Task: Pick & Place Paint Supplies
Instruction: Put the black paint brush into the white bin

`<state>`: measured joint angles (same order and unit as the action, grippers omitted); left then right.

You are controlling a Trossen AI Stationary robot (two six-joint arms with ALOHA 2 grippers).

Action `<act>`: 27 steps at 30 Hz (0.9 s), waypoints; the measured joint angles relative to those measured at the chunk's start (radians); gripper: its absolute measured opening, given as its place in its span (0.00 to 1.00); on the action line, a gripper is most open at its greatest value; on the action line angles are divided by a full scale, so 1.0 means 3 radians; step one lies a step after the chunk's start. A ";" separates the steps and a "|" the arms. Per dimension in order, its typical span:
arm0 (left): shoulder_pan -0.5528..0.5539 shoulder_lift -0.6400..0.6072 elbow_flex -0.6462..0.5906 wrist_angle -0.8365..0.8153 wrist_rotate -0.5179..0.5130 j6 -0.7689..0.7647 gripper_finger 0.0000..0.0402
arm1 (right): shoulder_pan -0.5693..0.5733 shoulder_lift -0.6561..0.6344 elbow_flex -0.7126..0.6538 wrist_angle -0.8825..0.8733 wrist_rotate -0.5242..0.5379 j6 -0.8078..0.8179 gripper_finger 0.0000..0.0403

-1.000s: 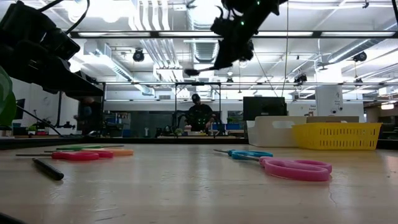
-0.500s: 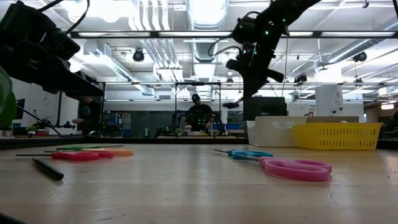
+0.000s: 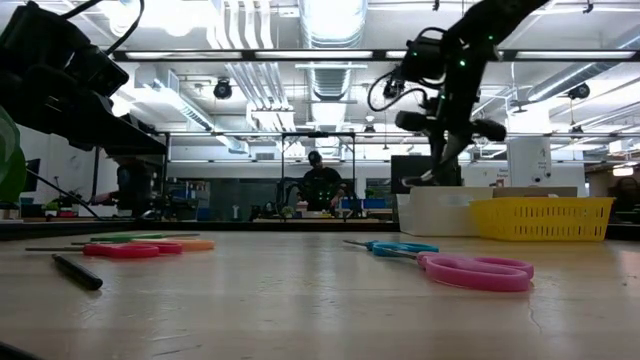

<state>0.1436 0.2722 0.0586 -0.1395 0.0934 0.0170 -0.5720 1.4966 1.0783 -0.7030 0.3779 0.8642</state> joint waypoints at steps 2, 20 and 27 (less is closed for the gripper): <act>0.0000 0.0000 0.0000 -0.0001 0.0000 0.0000 0.42 | -0.0001 -0.0055 -0.0175 0.0140 0.0004 0.0071 0.13; 0.0000 0.0000 0.0001 0.0000 0.0000 0.0000 0.42 | 0.0017 0.0123 -0.0876 0.1075 0.0074 0.0263 0.13; -0.0001 0.0000 0.0000 -0.0001 0.0001 0.0001 0.42 | 0.0017 0.0152 -0.0879 0.1072 -0.0039 0.0263 0.13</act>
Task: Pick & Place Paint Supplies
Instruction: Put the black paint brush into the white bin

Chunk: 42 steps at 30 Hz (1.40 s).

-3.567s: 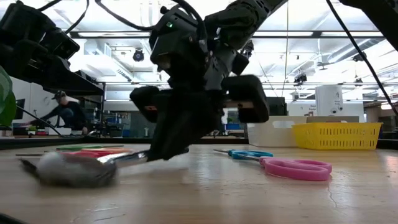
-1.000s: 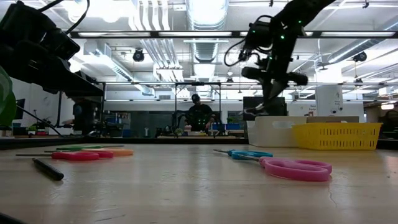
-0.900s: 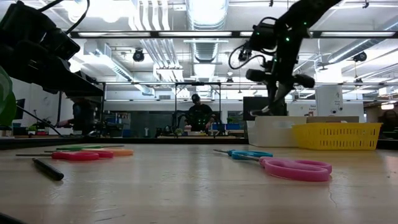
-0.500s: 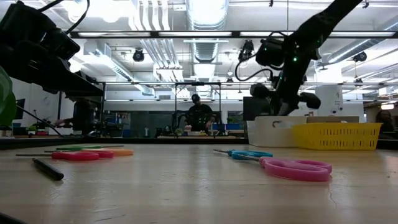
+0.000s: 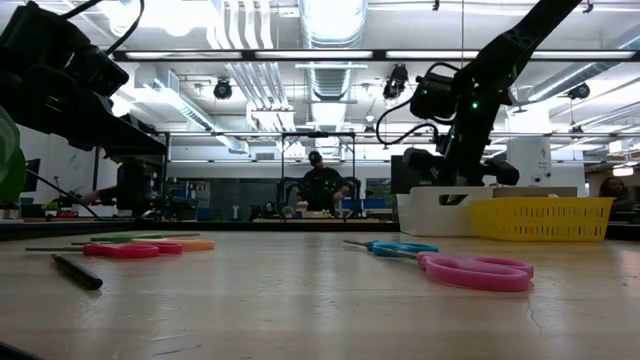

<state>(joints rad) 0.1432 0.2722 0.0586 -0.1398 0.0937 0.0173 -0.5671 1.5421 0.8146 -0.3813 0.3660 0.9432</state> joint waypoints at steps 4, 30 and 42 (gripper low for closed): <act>0.0000 0.0000 0.0000 0.0000 -0.0001 -0.0001 0.42 | -0.0001 -0.0001 0.0001 0.0002 -0.0008 -0.0001 0.13; 0.0001 0.0000 0.0001 0.0001 -0.0001 -0.0001 0.42 | 0.0057 -0.0374 0.0001 0.0247 -0.0089 -0.0551 0.36; 0.0001 0.0000 0.0001 0.0000 -0.0001 -0.0001 0.42 | 0.0404 -0.1283 -0.0080 0.0731 -0.0091 -0.1788 0.36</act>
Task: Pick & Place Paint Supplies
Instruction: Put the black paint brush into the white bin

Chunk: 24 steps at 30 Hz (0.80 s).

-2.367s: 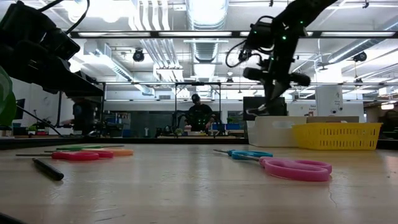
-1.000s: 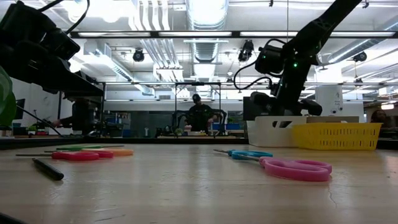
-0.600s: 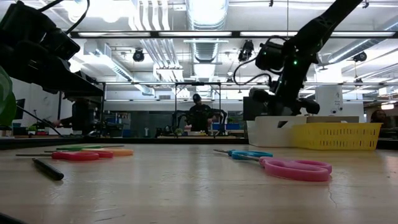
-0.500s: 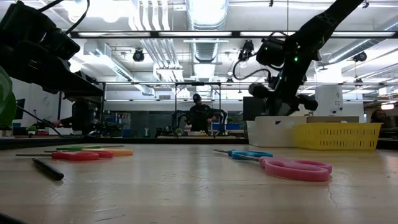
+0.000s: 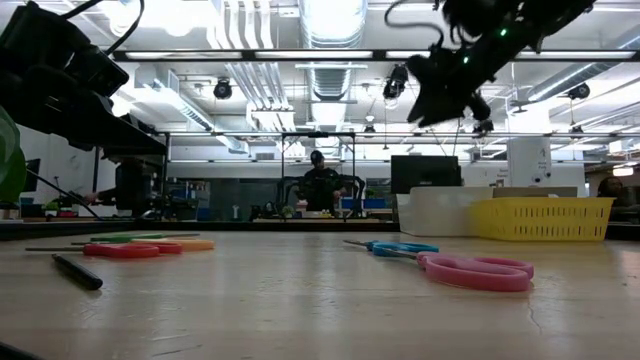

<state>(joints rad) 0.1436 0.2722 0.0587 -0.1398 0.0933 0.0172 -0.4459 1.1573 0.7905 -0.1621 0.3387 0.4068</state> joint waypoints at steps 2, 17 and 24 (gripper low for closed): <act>0.0000 0.0000 0.0000 0.0000 0.0001 0.0000 0.42 | 0.0081 -0.0125 -0.0013 -0.0006 -0.0001 -0.0208 0.36; -0.0001 0.0000 0.0000 0.0000 0.0001 0.0001 0.42 | 0.0607 -0.1084 -0.0546 0.0361 -0.0484 -0.1000 0.36; 0.0000 0.0000 0.0001 0.0000 0.0000 -0.0001 0.42 | 0.0710 -0.1472 -0.0897 0.0582 -0.0720 -0.1050 0.36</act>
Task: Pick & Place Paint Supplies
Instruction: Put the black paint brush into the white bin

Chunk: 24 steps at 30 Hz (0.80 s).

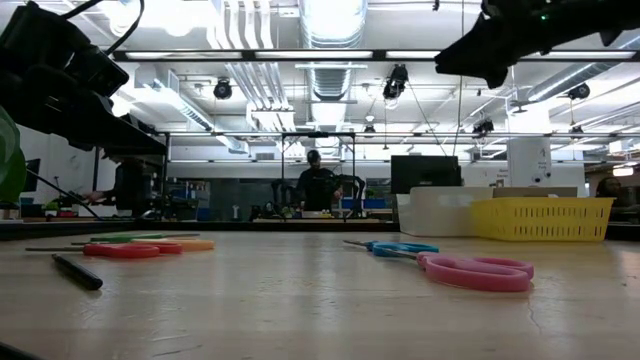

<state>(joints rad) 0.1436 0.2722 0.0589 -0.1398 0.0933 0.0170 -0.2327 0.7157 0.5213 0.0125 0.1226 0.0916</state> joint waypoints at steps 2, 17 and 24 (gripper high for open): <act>0.0000 0.0000 -0.0001 0.0000 0.0000 0.0001 0.42 | 0.0006 -0.0078 -0.0065 0.0005 -0.0073 0.0016 0.36; 0.0000 0.0000 0.0000 0.0001 0.0000 0.0001 0.42 | 0.0005 -0.0282 -0.0136 -0.0028 -0.0149 0.0072 0.36; 0.0000 0.0000 0.0000 0.0000 0.0001 0.0001 0.42 | 0.0005 -0.0282 -0.0136 -0.0027 -0.0149 -0.0067 0.36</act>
<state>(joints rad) 0.1435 0.2722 0.0589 -0.1398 0.0937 0.0174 -0.2314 0.6312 0.4805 0.0044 0.0780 0.0715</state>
